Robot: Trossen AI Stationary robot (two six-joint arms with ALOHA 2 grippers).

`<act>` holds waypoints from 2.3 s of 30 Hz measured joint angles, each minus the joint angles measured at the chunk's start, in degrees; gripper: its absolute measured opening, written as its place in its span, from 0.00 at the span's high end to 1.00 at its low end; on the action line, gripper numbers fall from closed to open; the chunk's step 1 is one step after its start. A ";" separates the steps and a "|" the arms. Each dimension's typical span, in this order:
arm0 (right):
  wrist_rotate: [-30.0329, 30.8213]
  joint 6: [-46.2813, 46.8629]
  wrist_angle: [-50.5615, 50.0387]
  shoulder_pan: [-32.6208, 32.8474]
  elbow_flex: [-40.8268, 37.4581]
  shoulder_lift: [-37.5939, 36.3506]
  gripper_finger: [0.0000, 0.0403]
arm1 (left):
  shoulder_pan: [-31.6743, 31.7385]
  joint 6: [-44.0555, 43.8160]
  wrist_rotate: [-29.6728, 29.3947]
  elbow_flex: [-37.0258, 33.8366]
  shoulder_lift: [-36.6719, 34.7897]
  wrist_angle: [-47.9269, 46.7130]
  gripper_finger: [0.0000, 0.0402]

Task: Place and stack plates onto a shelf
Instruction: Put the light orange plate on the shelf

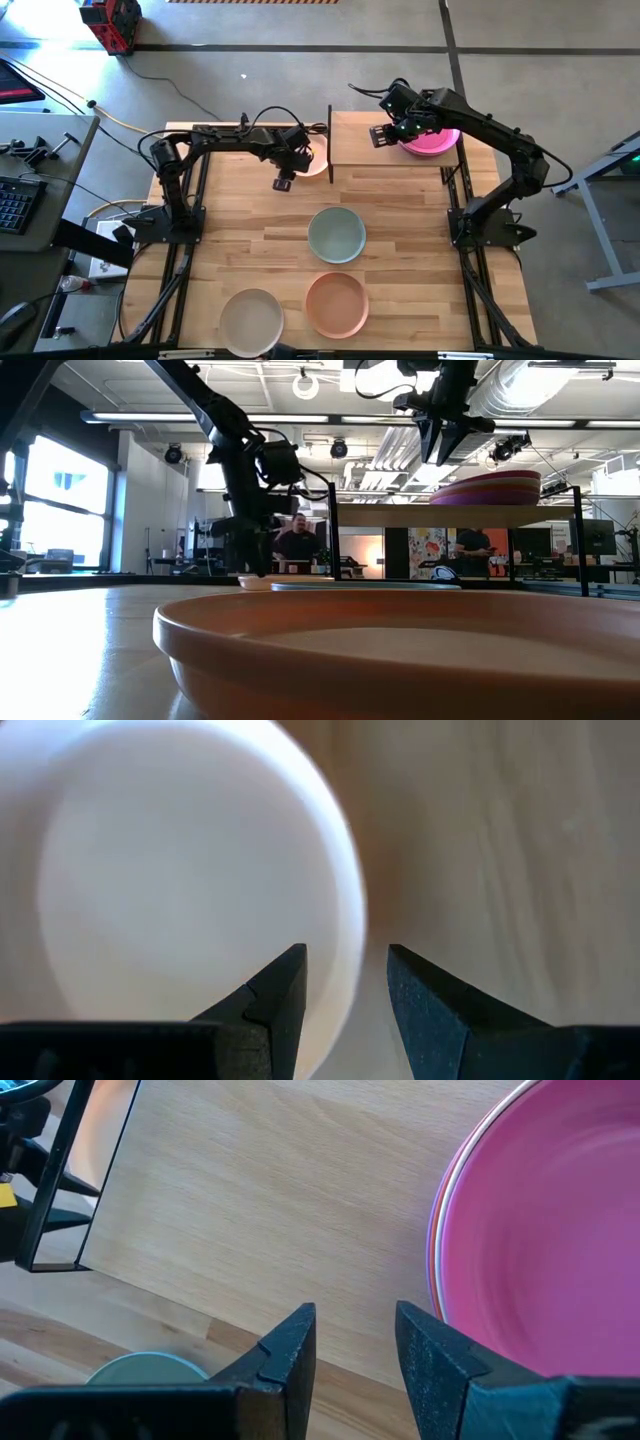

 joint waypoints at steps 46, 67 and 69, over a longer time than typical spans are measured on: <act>-4.63 0.53 6.87 4.00 0.02 0.00 0.71 | -4.49 -8.59 -18.15 -0.54 -9.01 -11.37 1.00; 3.03 3.54 33.97 17.60 0.02 0.04 0.71 | -25.89 7.37 -36.22 -0.49 -32.26 -19.46 1.00; 3.52 3.53 33.71 17.88 0.02 0.04 0.71 | -28.73 10.05 -38.43 -0.47 -32.27 -19.42 1.00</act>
